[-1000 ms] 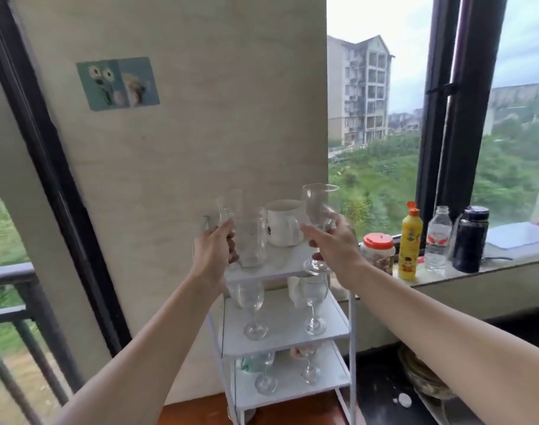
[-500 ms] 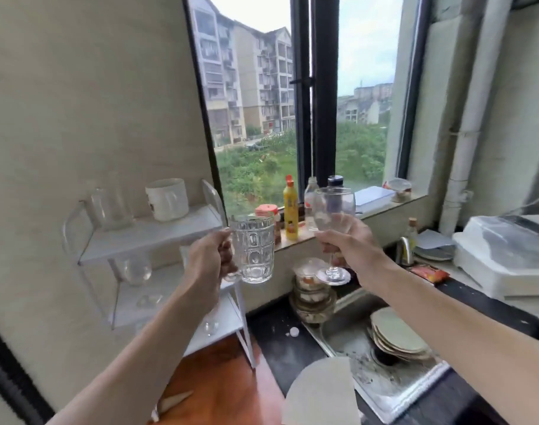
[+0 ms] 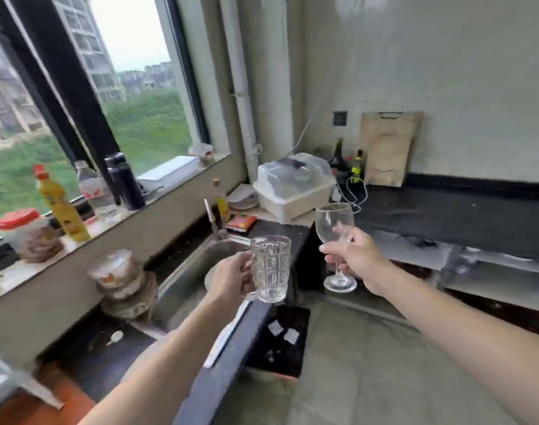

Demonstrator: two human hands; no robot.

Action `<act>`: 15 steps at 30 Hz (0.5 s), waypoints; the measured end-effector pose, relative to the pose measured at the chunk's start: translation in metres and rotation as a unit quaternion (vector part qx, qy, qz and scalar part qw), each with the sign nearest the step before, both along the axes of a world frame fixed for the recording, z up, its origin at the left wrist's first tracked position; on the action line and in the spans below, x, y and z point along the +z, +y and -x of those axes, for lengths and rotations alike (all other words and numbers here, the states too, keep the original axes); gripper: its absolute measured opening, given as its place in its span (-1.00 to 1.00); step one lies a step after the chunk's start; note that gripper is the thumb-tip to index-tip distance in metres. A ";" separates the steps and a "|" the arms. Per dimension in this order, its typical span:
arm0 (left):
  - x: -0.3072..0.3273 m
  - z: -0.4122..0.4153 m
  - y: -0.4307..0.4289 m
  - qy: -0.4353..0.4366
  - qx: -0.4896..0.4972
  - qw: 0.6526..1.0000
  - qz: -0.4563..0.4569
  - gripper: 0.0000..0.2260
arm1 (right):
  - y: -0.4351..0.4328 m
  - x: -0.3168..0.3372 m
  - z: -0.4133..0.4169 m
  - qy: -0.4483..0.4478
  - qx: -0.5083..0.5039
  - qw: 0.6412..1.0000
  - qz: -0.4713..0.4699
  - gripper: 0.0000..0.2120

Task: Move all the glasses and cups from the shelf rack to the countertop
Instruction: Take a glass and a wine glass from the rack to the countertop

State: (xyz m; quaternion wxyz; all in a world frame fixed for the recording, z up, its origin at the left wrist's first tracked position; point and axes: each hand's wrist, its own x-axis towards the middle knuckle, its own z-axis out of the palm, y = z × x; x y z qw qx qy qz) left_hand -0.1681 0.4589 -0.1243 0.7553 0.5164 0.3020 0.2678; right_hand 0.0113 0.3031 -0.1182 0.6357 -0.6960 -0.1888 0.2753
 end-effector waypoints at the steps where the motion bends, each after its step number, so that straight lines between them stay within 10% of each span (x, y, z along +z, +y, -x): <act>1: -0.006 -0.022 -0.010 0.009 -0.028 1.000 0.001 -0.68 | -0.016 -0.006 -0.016 0.002 -0.018 1.000 0.005 -0.50; 15: -0.055 -0.362 -0.122 0.121 -0.312 0.940 0.059 -0.77 | -0.184 -0.056 -0.244 0.033 -0.276 0.958 0.063 -0.45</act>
